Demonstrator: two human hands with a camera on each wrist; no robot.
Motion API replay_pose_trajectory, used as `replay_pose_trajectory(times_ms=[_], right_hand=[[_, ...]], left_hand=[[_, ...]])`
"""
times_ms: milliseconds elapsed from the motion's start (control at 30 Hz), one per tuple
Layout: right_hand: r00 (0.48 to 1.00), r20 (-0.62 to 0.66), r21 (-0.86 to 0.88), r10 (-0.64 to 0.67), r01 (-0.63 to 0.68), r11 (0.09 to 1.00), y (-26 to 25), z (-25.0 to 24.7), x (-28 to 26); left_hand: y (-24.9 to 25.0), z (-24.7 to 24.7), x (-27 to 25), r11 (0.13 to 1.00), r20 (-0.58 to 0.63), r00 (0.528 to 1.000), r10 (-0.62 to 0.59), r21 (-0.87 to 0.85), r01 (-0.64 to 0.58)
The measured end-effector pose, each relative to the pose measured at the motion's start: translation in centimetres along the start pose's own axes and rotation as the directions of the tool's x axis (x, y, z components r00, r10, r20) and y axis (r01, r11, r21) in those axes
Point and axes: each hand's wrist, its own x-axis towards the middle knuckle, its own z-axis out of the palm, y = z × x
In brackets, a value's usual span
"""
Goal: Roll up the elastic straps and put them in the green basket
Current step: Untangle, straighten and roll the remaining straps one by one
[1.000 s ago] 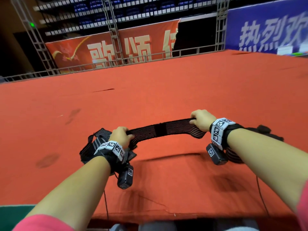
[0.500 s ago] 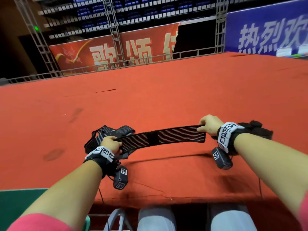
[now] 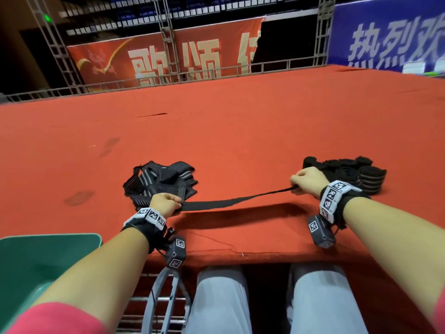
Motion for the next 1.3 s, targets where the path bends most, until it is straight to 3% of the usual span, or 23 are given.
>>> replay_pose_trajectory(times_ms=[67, 200, 333, 667, 967, 1300], right_hand=[[1.000, -0.009, -0.011, -0.007, 0.007, 1.000, 0.8, 0.0, -0.2], [0.999, -0.001, -0.249, -0.041, 0.039, 0.968, 1.6, -0.1, -1.2], [0.998, 0.031, -0.326, -0.056, 0.063, 0.943, 2.9, 0.7, -1.3], [0.989, 0.102, -0.489, -0.110, 0.146, 0.860, 5.3, 2.8, -0.7], [0.990, 0.120, -0.583, -0.069, 0.127, 0.802, 5.0, 2.9, -0.8], [0.991, 0.119, -0.572, -0.061, 0.118, 0.812, 3.2, 3.0, -0.8]], left_hand=[[-0.6, 0.4, -0.2, 0.997, 0.001, 0.999, 0.040, 0.062, -0.040], [-1.4, 1.1, -0.9, 0.964, -0.023, 0.993, 0.112, 0.247, -0.103], [-1.7, 1.9, -2.5, 0.916, -0.024, 0.987, 0.161, 0.376, -0.141], [-3.2, 3.0, -2.6, 0.867, 0.010, 0.986, 0.167, 0.475, -0.151], [-3.3, 3.0, -2.2, 0.811, 0.054, 0.984, 0.167, 0.560, -0.168], [-1.6, 2.5, -1.9, 0.734, 0.133, 0.982, 0.133, 0.653, -0.188]])
